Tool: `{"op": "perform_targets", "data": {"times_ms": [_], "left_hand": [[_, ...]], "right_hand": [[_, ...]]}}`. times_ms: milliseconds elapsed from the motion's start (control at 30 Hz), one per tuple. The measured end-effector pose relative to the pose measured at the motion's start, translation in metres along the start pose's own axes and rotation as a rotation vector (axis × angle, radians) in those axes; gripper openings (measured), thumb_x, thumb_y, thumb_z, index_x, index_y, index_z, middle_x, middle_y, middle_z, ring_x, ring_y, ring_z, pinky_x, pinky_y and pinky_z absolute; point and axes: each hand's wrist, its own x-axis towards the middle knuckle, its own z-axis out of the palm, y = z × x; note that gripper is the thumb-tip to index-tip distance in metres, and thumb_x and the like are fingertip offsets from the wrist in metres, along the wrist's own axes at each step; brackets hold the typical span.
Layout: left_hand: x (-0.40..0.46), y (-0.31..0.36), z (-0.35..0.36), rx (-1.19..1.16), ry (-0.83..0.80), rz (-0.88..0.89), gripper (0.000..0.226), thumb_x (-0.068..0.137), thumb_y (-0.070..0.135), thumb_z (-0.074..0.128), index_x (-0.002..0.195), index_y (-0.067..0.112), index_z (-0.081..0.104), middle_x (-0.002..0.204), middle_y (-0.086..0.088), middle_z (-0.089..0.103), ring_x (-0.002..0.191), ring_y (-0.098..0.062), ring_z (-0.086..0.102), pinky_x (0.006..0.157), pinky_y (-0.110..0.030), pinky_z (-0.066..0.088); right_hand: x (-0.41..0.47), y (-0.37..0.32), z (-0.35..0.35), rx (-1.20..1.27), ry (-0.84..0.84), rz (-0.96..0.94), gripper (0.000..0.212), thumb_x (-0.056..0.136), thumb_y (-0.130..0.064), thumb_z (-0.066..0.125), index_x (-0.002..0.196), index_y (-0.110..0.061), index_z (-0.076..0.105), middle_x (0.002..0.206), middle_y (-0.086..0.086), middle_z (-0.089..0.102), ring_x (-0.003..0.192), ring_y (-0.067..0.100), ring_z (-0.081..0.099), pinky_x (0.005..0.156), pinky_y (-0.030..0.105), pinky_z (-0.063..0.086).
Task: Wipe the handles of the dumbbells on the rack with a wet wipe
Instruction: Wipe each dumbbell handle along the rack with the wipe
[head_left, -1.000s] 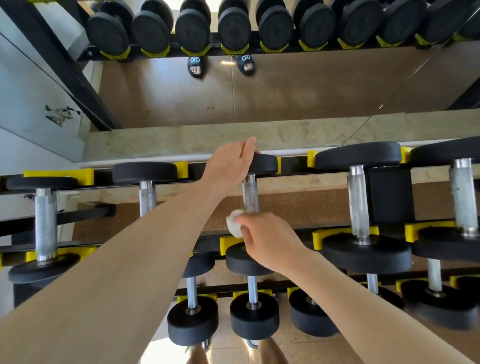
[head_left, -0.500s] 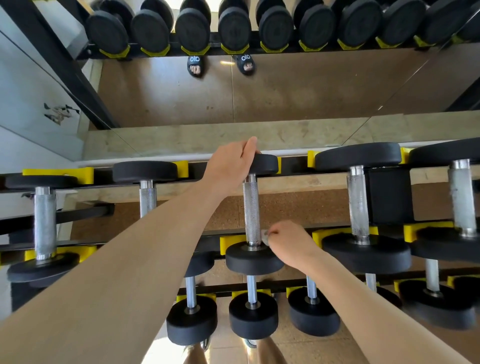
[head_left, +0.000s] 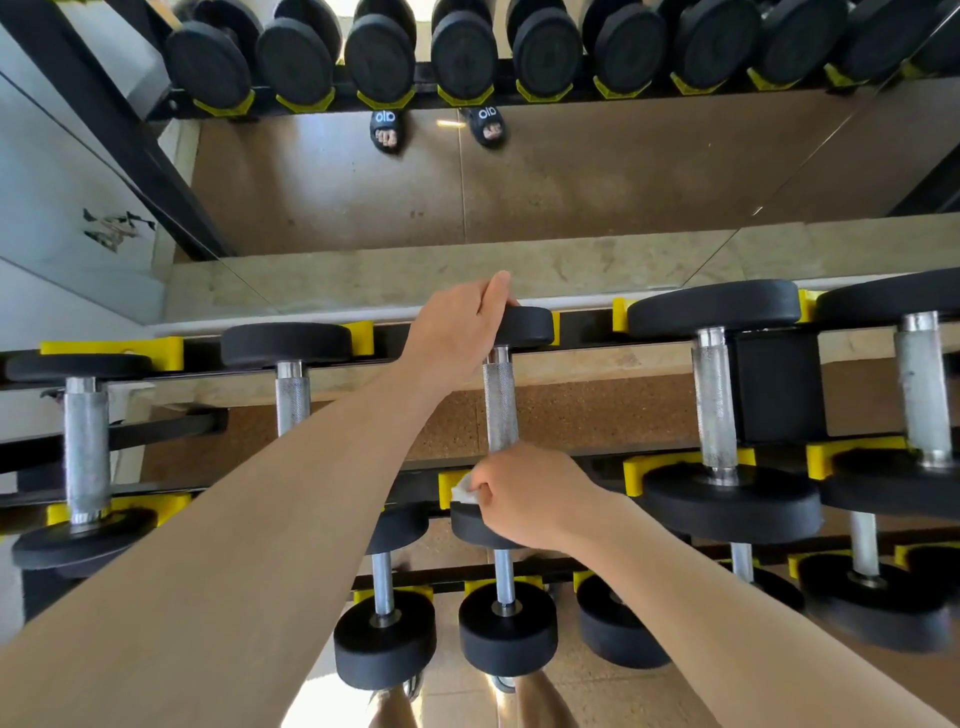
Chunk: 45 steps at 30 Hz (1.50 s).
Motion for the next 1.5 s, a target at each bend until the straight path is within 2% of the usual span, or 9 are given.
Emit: {"op": "perform_targets", "data": {"times_ms": [167, 367, 567, 800, 967, 1067, 1200, 1433, 1500], "left_hand": [[0.0, -0.001, 0.001, 0.014, 0.001, 0.014, 0.052, 0.112, 0.042, 0.024, 0.102, 0.025, 0.072, 0.082, -0.003, 0.071, 0.07, -0.008, 0.061, 0.061, -0.021, 0.044], [0.0, 0.0, 0.001, 0.022, 0.003, 0.002, 0.052, 0.111, 0.043, 0.024, 0.101, 0.025, 0.072, 0.082, -0.004, 0.071, 0.072, -0.01, 0.062, 0.071, -0.032, 0.052], [-0.001, 0.002, 0.0, 0.0, 0.005, -0.017, 0.053, 0.111, 0.044, 0.024, 0.1, 0.025, 0.073, 0.082, -0.004, 0.072, 0.075, -0.014, 0.065, 0.078, -0.038, 0.056], [-0.001, 0.002, 0.002, 0.003, -0.006, -0.024, 0.051, 0.111, 0.044, 0.024, 0.101, 0.028, 0.07, 0.085, -0.004, 0.072, 0.078, -0.016, 0.066, 0.08, -0.04, 0.058], [-0.001, 0.001, 0.002, 0.0, -0.004, -0.03, 0.052, 0.111, 0.046, 0.023, 0.1, 0.029, 0.072, 0.084, -0.002, 0.072, 0.077, -0.014, 0.066, 0.08, -0.041, 0.058], [-0.002, 0.002, 0.001, -0.004, 0.002, -0.032, 0.052, 0.111, 0.045, 0.024, 0.1, 0.028, 0.072, 0.084, -0.003, 0.072, 0.076, -0.014, 0.065, 0.078, -0.038, 0.058], [-0.002, 0.004, 0.001, 0.004, 0.011, -0.043, 0.052, 0.111, 0.045, 0.024, 0.1, 0.028, 0.072, 0.087, -0.002, 0.071, 0.078, -0.013, 0.065, 0.079, -0.037, 0.057], [-0.003, 0.004, 0.003, -0.006, 0.018, -0.067, 0.052, 0.11, 0.046, 0.024, 0.098, 0.03, 0.072, 0.085, 0.0, 0.071, 0.081, -0.015, 0.066, 0.082, -0.041, 0.058], [-0.004, 0.006, 0.003, -0.009, 0.025, -0.074, 0.051, 0.11, 0.045, 0.024, 0.097, 0.03, 0.071, 0.085, 0.0, 0.071, 0.081, -0.015, 0.066, 0.082, -0.04, 0.058]], "right_hand": [[-0.019, 0.023, -0.011, 0.173, -0.065, -0.046, 0.035, 0.102, -0.024, 0.039, 0.122, -0.027, 0.068, 0.106, -0.007, 0.069, 0.059, -0.001, 0.053, 0.053, 0.011, 0.033], [-0.026, 0.049, -0.01, 0.224, -0.046, 0.132, 0.031, 0.102, -0.022, 0.042, 0.118, -0.024, 0.069, 0.08, -0.015, 0.059, 0.055, -0.001, 0.046, 0.051, 0.013, 0.03], [-0.004, 0.035, -0.01, 0.299, -0.154, 0.261, 0.03, 0.096, -0.018, 0.047, 0.066, -0.014, 0.053, 0.062, 0.001, 0.048, 0.055, 0.013, 0.045, 0.052, 0.023, 0.034], [-0.009, -0.009, -0.01, 0.216, -0.089, 0.005, 0.034, 0.1, -0.025, 0.04, 0.12, -0.016, 0.066, 0.108, 0.006, 0.069, 0.092, 0.016, 0.065, 0.081, 0.027, 0.054], [-0.001, -0.01, -0.005, -0.045, -0.035, 0.03, 0.028, 0.097, -0.027, 0.045, 0.107, -0.011, 0.065, 0.099, 0.007, 0.067, 0.093, 0.027, 0.066, 0.082, 0.041, 0.057], [-0.012, 0.007, -0.018, 0.046, -0.133, -0.004, 0.031, 0.099, -0.021, 0.044, 0.119, -0.014, 0.066, 0.108, 0.006, 0.067, 0.095, 0.019, 0.063, 0.085, 0.033, 0.053], [-0.018, 0.051, -0.026, 0.12, -0.119, 0.12, 0.033, 0.101, -0.024, 0.043, 0.123, -0.021, 0.067, 0.107, -0.004, 0.068, 0.078, 0.003, 0.06, 0.066, 0.018, 0.044], [-0.01, 0.041, -0.002, 0.288, -0.147, 0.235, 0.027, 0.098, -0.02, 0.042, 0.093, -0.01, 0.066, 0.079, 0.005, 0.062, 0.072, 0.017, 0.06, 0.061, 0.026, 0.046], [-0.011, 0.037, -0.007, 0.249, -0.148, 0.196, 0.028, 0.098, -0.022, 0.044, 0.102, -0.008, 0.067, 0.087, 0.006, 0.065, 0.078, 0.018, 0.063, 0.07, 0.029, 0.053]]}}
